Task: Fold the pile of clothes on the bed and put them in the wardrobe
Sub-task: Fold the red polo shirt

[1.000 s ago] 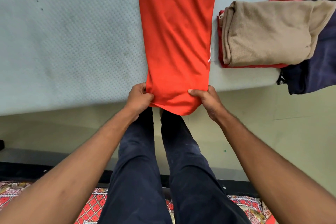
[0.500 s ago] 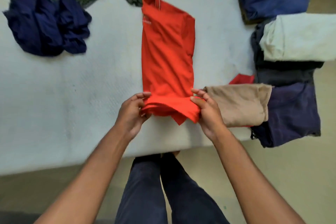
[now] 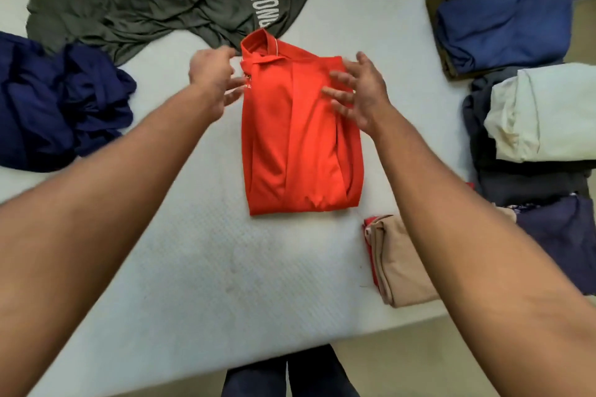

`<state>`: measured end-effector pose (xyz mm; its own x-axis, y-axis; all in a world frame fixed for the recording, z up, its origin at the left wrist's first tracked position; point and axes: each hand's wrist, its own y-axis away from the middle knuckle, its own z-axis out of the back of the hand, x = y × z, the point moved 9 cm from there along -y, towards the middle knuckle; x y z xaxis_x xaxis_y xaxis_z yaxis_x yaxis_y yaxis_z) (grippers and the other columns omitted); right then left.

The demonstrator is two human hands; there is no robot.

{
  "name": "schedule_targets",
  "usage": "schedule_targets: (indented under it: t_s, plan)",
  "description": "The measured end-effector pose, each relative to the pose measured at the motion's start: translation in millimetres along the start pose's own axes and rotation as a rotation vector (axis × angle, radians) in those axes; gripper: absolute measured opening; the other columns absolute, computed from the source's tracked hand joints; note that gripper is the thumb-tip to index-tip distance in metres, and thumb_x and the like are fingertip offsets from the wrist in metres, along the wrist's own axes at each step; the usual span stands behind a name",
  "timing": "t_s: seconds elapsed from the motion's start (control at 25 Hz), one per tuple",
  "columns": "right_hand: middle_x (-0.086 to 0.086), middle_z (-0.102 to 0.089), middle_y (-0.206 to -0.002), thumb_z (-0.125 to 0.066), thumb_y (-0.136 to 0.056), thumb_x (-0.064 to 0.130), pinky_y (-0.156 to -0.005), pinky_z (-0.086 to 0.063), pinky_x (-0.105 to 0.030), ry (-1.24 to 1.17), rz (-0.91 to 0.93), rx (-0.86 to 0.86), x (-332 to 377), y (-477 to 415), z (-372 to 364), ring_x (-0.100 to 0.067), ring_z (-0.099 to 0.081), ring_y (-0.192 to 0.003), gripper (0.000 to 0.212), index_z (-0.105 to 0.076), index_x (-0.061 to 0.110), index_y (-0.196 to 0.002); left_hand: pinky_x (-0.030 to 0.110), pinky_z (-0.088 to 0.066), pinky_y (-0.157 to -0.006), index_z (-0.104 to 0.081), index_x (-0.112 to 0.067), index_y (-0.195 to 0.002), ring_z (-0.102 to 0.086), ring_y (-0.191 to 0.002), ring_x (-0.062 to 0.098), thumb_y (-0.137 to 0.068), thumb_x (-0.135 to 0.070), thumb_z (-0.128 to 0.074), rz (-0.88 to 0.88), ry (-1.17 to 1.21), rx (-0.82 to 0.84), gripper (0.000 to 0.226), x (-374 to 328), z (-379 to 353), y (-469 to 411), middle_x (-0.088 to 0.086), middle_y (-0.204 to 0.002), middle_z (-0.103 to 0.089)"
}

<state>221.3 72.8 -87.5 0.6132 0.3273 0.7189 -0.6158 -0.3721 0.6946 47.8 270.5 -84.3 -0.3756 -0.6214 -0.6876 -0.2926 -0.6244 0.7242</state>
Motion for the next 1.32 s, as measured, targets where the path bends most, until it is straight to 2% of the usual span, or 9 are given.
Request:
schedule_targets:
  t_s: [0.16,0.36,0.56,0.76,0.84,0.92,1.08,1.2,1.32]
  plan:
    - [0.006,-0.074,-0.079,-0.06,-0.088,0.011,-0.069,-0.055,-0.031,0.48,0.351,-0.247,-19,5,32,-0.006,-0.065,-0.066,0.025,-0.072,0.025,-0.105,0.025,-0.046,-0.06,-0.063,-0.018,-0.105,-0.06,-0.065,0.013,-0.09,-0.018,-0.055,-0.3,-0.38,-0.117,0.017,36,23,-14,0.003,-0.088,-0.064]
    - [-0.01,-0.064,-0.131,-0.071,-0.075,0.019,-0.106,-0.046,-0.04,1.078,0.818,0.018,-92,92,9,-0.028,-0.059,-0.121,0.053,-0.067,0.015,-0.128,0.04,-0.047,-0.091,-0.066,-0.015,-0.121,-0.056,-0.11,0.03,-0.08,-0.039,-0.071,-1.062,-1.02,0.215,0.048,112,-18,92,0.013,-0.122,-0.059]
    - [-0.01,-0.018,-0.169,-0.072,-0.058,0.015,-0.124,-0.02,-0.054,1.617,0.692,0.158,-156,100,9,-0.032,-0.018,-0.156,0.107,-0.034,0.028,-0.158,0.049,-0.034,-0.111,-0.039,-0.03,-0.153,-0.032,-0.147,0.029,-0.069,-0.051,-0.066,-1.035,-1.558,0.428,0.09,187,-23,90,0.011,-0.161,-0.031]
    - [-0.012,-0.047,-0.155,-0.061,-0.068,0.02,-0.115,-0.035,-0.054,1.674,0.821,0.053,-150,85,10,-0.033,-0.045,-0.141,0.077,-0.055,0.024,-0.145,0.045,-0.049,-0.078,-0.064,-0.019,-0.131,-0.057,-0.111,0.036,-0.08,-0.026,-0.053,-1.208,-1.573,0.353,0.052,170,-38,78,0.016,-0.134,-0.059]
    - [-0.01,-0.07,-0.122,-0.059,-0.069,0.022,-0.091,-0.051,-0.046,1.596,0.917,0.045,-132,82,6,-0.034,-0.064,-0.112,0.051,-0.071,0.018,-0.119,0.044,-0.053,-0.065,-0.069,-0.017,-0.118,-0.06,-0.092,0.037,-0.081,-0.026,-0.047,-1.178,-1.516,0.383,0.044,152,-45,73,0.012,-0.117,-0.065]
    - [-0.007,-0.071,-0.086,-0.049,-0.07,0.03,-0.065,-0.046,-0.039,1.569,0.906,0.086,-110,83,-2,-0.036,-0.067,-0.08,0.031,-0.072,0.016,-0.086,0.045,-0.054,-0.064,-0.068,-0.014,-0.111,-0.06,-0.086,0.036,-0.078,-0.031,-0.038,-1.056,-1.502,0.481,0.047,140,-46,68,0.008,-0.107,-0.065]
    - [-0.009,-0.069,-0.078,-0.038,-0.062,0.029,-0.062,-0.036,-0.033,1.553,0.511,0.27,-97,89,-1,-0.036,-0.062,-0.078,0.017,-0.049,0.017,-0.065,0.035,-0.045,-0.066,-0.061,-0.015,-0.084,-0.06,-0.083,0.027,-0.071,-0.029,-0.038,-0.731,-1.343,0.658,0.03,124,-34,91,0.004,-0.087,-0.065]
    - [-0.009,-0.062,-0.061,-0.041,-0.056,0.024,-0.052,-0.041,-0.036,1.389,0.156,0.629,-127,130,-1,-0.031,-0.059,-0.06,0.011,-0.047,0.014,-0.057,0.031,-0.035,-0.056,-0.05,-0.013,-0.062,-0.051,-0.059,0.014,-0.063,-0.029,-0.045,-0.33,-1.246,0.81,0.017,146,-12,131,-0.002,-0.062,-0.055]
    - [0.008,-0.053,-0.051,-0.05,-0.06,0.02,-0.047,-0.041,-0.032,1.298,0.099,0.761,-137,159,1,-0.013,-0.051,-0.048,0.004,-0.052,0.019,-0.056,0.029,-0.035,-0.055,-0.049,-0.011,-0.061,-0.045,-0.053,0.007,-0.061,-0.025,-0.044,-0.234,-1.187,0.882,0.016,163,2,157,-0.007,-0.058,-0.051]
